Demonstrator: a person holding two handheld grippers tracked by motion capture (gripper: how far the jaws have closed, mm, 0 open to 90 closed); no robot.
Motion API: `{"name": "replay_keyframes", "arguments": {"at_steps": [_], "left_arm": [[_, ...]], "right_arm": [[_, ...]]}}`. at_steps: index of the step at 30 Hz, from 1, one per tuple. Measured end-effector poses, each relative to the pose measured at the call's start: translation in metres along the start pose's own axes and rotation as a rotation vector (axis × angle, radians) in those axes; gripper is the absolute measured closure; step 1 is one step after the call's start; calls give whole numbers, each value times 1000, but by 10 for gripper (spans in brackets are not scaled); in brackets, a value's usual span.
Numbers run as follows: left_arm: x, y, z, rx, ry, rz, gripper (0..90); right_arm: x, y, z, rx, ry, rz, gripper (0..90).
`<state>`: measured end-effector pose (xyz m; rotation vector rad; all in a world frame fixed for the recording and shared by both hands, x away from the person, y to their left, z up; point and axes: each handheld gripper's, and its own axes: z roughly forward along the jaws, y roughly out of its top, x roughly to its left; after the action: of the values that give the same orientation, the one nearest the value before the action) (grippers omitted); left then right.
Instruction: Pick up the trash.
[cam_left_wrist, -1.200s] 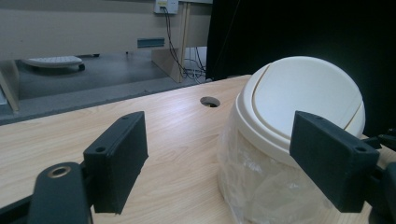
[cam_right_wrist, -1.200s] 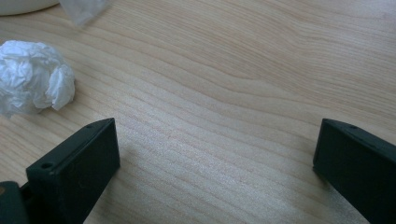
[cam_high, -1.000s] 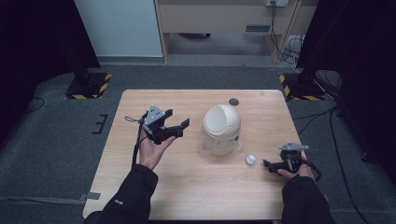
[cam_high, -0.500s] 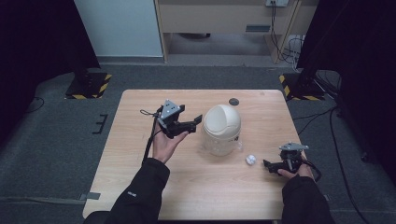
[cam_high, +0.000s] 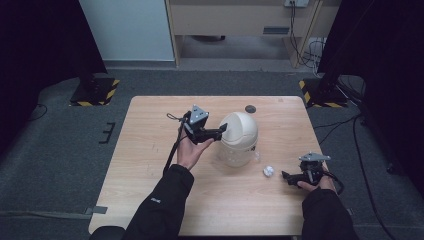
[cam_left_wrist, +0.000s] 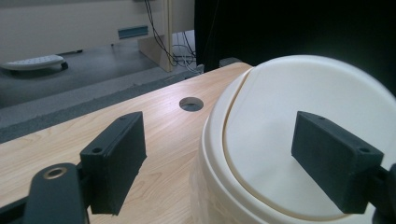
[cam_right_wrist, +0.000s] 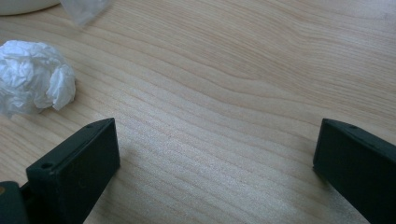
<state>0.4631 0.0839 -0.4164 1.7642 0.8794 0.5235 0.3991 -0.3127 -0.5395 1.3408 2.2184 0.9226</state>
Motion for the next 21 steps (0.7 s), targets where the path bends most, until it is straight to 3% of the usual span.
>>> {"name": "replay_keyframes", "arguments": {"at_steps": [21], "left_arm": [[-2, -14, 32, 97, -9, 7, 165]], "right_arm": [[0, 0, 0, 2, 5, -3, 6]]}}
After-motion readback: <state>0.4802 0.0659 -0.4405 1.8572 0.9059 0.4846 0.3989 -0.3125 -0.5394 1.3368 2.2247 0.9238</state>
